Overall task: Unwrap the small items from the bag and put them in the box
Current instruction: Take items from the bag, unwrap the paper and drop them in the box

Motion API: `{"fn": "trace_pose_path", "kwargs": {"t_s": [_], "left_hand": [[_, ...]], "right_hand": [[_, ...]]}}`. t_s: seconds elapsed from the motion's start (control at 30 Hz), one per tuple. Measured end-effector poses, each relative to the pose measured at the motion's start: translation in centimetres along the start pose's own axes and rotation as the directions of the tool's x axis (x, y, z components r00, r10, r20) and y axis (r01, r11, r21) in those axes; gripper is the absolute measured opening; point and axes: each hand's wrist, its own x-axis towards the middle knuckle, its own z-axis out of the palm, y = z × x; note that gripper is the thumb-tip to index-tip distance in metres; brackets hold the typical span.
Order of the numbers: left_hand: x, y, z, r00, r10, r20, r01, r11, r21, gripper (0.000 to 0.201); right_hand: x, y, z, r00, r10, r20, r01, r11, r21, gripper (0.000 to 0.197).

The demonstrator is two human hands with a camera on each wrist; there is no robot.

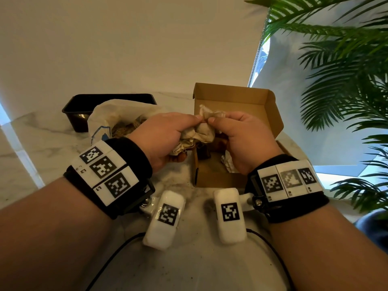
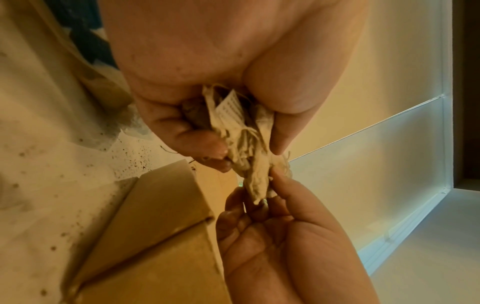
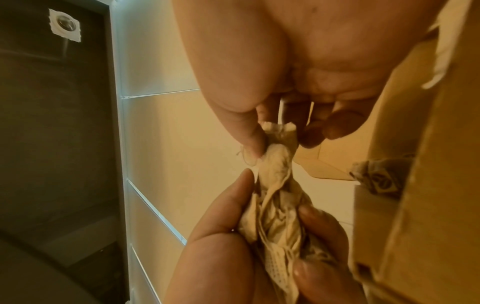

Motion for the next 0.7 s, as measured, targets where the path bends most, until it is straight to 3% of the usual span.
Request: {"fn": "trace_pose_path", "kwargs": {"t_s": [0.23, 0.33, 0.4, 0.5, 0.6, 0.7], "left_hand": [[0.2, -0.4, -0.3, 0.998, -0.066, 0.020, 0.065, 0.997, 0.044, 0.026], [0.1, -0.3, -0.4, 0.993, -0.095, 0.063, 0.091, 0.993, 0.072, 0.026], [0.1, -0.3, -0.4, 0.993, -0.099, 0.070, 0.093, 0.993, 0.072, 0.028], [0.1, -0.5, -0.3, 0.994, -0.096, 0.055, 0.093, 0.994, 0.060, 0.027], [0.2, -0.7, -0.3, 0.994, -0.098, 0.040, 0.095, 0.994, 0.058, 0.026], [0.2, -0.8, -0.3, 0.995, -0.096, 0.034, 0.093, 0.993, 0.071, 0.027]], "right_hand": [[0.2, -1.5, -1.7, 0.978, -0.049, -0.204, 0.056, 0.998, 0.028, 0.005], [-0.3, -3.2, -4.2, 0.990, -0.029, -0.137, 0.000, 0.979, -0.202, 0.014], [-0.6, -4.0, -5.5, 0.993, 0.054, -0.100, -0.097, 0.868, -0.486, 0.019], [-1.2, -4.5, -6.1, 0.978, 0.194, -0.072, -0.175, 0.586, -0.791, 0.013], [-1.6, -4.6, -5.7, 0.946, 0.319, -0.054, -0.208, 0.471, -0.857, 0.008], [-1.2, -4.8, -5.1, 0.935, 0.346, -0.075, -0.212, 0.376, -0.902, 0.007]]}}
